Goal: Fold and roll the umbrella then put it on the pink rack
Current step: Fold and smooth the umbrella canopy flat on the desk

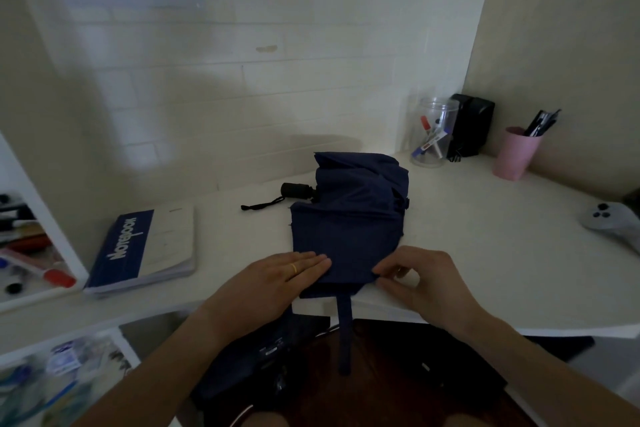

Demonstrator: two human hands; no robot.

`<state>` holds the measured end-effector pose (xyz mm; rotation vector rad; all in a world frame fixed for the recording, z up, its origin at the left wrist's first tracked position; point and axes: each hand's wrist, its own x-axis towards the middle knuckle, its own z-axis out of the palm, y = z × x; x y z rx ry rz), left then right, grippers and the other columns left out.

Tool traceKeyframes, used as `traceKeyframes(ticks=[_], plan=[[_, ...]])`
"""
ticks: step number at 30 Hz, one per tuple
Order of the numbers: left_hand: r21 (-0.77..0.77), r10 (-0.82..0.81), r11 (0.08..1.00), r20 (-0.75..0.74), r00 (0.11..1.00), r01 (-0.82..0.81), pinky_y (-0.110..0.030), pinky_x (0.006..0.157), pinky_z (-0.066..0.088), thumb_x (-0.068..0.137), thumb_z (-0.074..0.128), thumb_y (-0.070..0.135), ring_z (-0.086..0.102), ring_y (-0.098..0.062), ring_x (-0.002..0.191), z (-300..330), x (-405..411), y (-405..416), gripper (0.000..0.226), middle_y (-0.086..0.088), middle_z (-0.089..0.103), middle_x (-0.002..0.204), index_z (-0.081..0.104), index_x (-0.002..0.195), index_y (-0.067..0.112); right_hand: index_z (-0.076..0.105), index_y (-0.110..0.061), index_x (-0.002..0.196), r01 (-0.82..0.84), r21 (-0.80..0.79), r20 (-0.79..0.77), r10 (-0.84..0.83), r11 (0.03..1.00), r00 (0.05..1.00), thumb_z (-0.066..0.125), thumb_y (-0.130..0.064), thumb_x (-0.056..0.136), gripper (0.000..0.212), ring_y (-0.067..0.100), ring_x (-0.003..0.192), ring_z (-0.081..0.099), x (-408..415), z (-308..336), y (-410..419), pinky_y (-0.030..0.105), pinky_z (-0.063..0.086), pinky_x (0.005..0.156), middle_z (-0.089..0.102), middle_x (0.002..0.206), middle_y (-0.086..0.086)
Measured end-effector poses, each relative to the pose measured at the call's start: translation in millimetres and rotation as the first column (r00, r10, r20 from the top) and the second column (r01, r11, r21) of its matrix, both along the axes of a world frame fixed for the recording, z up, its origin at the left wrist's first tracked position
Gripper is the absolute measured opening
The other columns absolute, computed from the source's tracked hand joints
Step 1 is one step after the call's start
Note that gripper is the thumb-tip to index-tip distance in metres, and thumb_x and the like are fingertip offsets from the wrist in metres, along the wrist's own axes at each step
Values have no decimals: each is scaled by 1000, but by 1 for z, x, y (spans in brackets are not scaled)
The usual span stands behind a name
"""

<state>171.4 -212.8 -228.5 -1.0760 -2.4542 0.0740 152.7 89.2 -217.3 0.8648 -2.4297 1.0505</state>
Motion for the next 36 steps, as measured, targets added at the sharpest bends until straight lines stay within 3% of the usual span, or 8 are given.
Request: traceKeyframes(ticks=[8,15,20,23,25,29,33,36], plan=[[-87,-12,996,-8,1000,11,-35,102,54,97,40,17,61,-22,127,2,3,0,50,-7,60,144,51,147,13,77,-27,84,-24,-120,198,47,993,979,80,-2,77,26,6,76,70,-1,-1,7,22,55,76,75,81,-11],[-127,11,992,21,1000,-8,-33,103,51,105,41,36,64,-17,118,12,3,8,43,-4,63,138,60,139,19,73,-25,109,16,78,-147,-4,997,989,58,-31,98,20,5,100,58,-7,27,-16,19,47,87,66,108,-12],[184,40,977,321,946,-103,-20,104,43,104,30,58,55,-1,117,31,4,15,54,11,64,133,60,138,30,17,-29,159,-8,669,42,-27,743,999,18,-64,97,71,17,155,4,-21,5,-25,33,8,126,9,168,-5],[364,50,914,338,940,-180,-27,106,45,106,34,47,55,-2,118,34,-14,23,45,9,65,130,64,133,27,-4,-31,159,-90,714,148,-24,695,989,-1,-69,86,82,12,153,-17,-22,-1,-21,33,-5,126,-12,166,-10],[202,111,965,263,958,-167,-30,123,27,107,37,46,33,-7,146,24,-25,24,45,7,40,159,50,147,30,-8,-33,158,-113,719,175,-21,686,984,-5,-71,84,83,9,151,-20,-21,0,-21,35,-3,127,-16,165,-13],[-60,218,976,366,905,-210,-32,127,0,106,13,57,-12,-2,153,-1,-27,15,55,14,-8,169,2,158,46,32,-37,154,-117,597,223,-24,794,975,37,-65,96,64,7,150,23,-19,15,-13,26,20,122,25,162,-15],[-67,231,973,343,911,-221,-28,125,-9,105,7,57,-15,-1,153,-3,-24,15,54,16,-13,167,-5,157,49,74,-24,103,373,34,39,-374,927,926,73,-39,85,24,9,88,66,-46,51,-14,26,51,81,71,100,-10],[-59,221,975,332,917,-214,-29,125,-11,106,7,57,-16,-1,152,-3,-24,15,53,15,-12,168,-6,157,49,75,-14,94,507,-21,411,-454,862,790,78,-37,80,27,22,89,67,-86,67,-22,34,53,82,72,91,4]])
